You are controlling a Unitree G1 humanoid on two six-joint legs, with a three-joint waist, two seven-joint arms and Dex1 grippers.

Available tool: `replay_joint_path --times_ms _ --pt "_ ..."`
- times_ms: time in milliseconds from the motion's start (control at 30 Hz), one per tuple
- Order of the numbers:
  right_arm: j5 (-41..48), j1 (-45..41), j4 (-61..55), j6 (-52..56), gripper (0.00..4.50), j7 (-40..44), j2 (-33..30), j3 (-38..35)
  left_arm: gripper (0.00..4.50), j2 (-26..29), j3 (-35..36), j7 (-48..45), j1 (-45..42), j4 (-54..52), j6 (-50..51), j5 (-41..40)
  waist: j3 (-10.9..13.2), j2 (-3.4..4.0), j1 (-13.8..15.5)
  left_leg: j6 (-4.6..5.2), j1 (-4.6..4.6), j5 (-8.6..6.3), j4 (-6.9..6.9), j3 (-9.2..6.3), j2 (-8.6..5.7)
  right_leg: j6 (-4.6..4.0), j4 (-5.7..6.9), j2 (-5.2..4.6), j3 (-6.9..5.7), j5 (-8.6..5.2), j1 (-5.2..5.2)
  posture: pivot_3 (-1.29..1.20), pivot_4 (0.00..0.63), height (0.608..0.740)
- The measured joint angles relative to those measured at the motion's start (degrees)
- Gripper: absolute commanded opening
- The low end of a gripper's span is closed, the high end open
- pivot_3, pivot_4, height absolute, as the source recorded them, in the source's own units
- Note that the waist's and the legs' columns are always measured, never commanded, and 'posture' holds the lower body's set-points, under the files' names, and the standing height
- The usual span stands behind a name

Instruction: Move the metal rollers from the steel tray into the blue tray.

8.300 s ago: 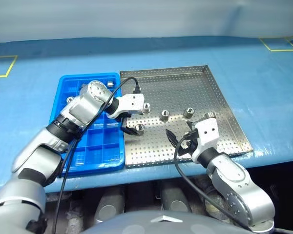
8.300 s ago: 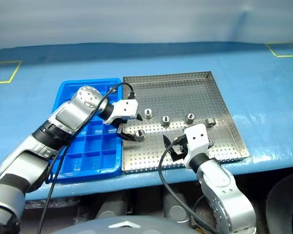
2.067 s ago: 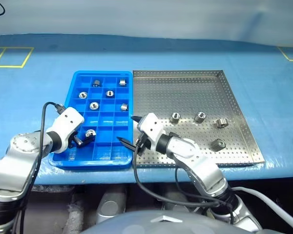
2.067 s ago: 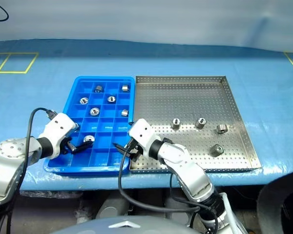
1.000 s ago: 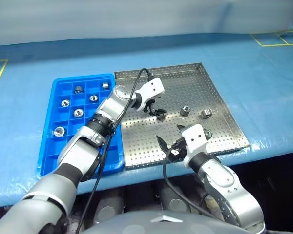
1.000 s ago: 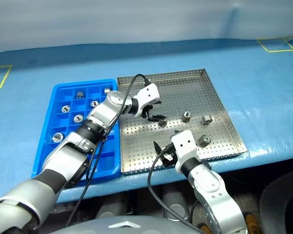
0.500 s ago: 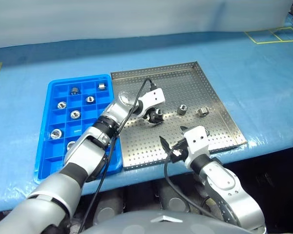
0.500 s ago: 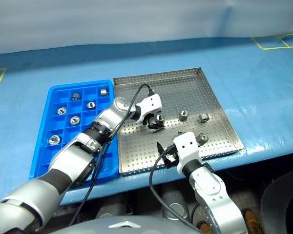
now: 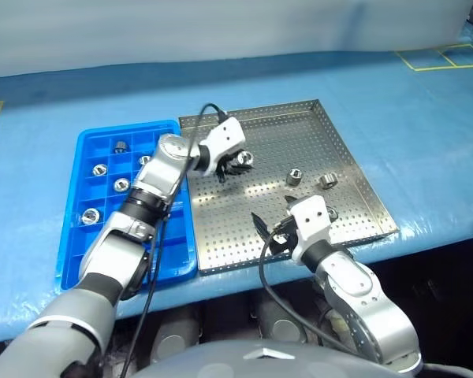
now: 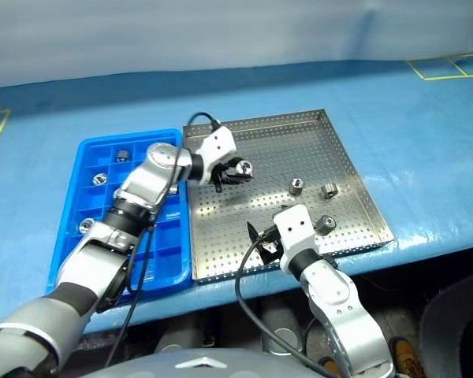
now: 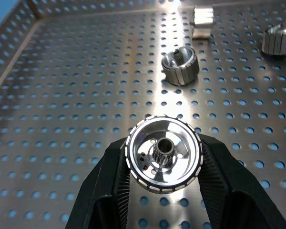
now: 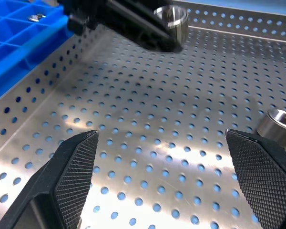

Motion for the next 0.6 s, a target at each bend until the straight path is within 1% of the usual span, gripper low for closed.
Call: replay_joint_path --times_ms 100,167,233,333,400,467,533,600 --pt "0.16 -3.54 2.16 -0.02 4.5 1.58 0.08 1.39 1.73 5.33 3.54 0.98 5.63 -10.75 4.45 -1.38 -0.01 0.02 1.1 -0.04 0.02 0.01 -0.04 -0.01 0.01 -0.03 0.0 -0.08 0.02 0.0 -0.03 0.0 0.15 0.74" --pt "0.56 -6.74 4.53 -0.08 4.5 3.82 -0.08 3.06 1.73 10.99 6.95 2.22 11.98 -19.04 8.81 -1.89 -0.01 0.03 1.89 -0.08 0.02 0.02 -0.09 -0.02 0.02 -0.07 0.01 -0.06 0.02 -0.02 -0.08 0.04 0.15 0.74" --pt "1.02 -8.84 6.04 -0.32 4.5 5.39 -0.3 4.15 1.73 13.75 10.22 3.63 16.47 -24.43 12.19 -2.56 0.01 0.03 3.15 -0.1 0.01 0.03 -0.11 -0.1 0.0 -0.11 0.0 -0.04 -0.06 -0.04 -0.07 0.1 0.15 0.74" --pt "1.37 -11.99 8.76 -1.85 4.5 8.42 -0.63 5.54 1.73 15.9 15.89 6.87 23.71 -34.59 17.9 -3.62 0.02 0.0 5.54 -0.07 0.01 0.01 -0.11 -0.17 -0.06 -0.15 -0.05 -0.03 -0.15 -0.07 0.0 0.15 0.15 0.74" --pt "1.58 -14.73 11.5 -4.0 4.5 11.16 -0.74 6.89 1.73 17.52 20.05 9.06 30.26 -41.99 21.26 -3.96 0.01 0.0 6.66 -0.06 0.01 0.0 -0.11 -0.18 -0.09 -0.16 -0.07 -0.06 -0.18 -0.08 0.04 0.19 0.15 0.74" --pt "1.63 -15.8 13.1 -5.18 4.5 12.86 -0.75 7.77 1.73 18.01 22.4 9.93 34.08 -45.91 23.17 -4.72 0.02 -0.04 7.79 -0.08 0.01 0.0 -0.1 -0.23 -0.08 -0.18 -0.09 -0.04 -0.23 -0.09 0.05 0.24 0.15 0.74" --pt "1.77 -18.01 15.96 -6.39 4.5 15.07 -0.28 9.46 1.73 18.53 26.61 10.52 41.42 -52.89 25.59 -5.77 0.02 -0.06 8.27 -0.11 0.01 0.0 -0.12 -0.22 -0.08 -0.24 -0.07 -0.06 -0.22 -0.13 0.04 0.28 0.15 0.74" --pt "1.76 -20.16 18.67 -7.31 4.5 16.87 0.18 10.81 1.73 18.73 29.95 10.65 48.04 -58.82 27.5 -7.07 0.03 -0.08 9.16 -0.19 0.02 0.02 -0.17 -0.29 -0.05 -0.52 -0.04 -0.06 -0.28 -0.3 0.02 0.31 0.15 0.74"
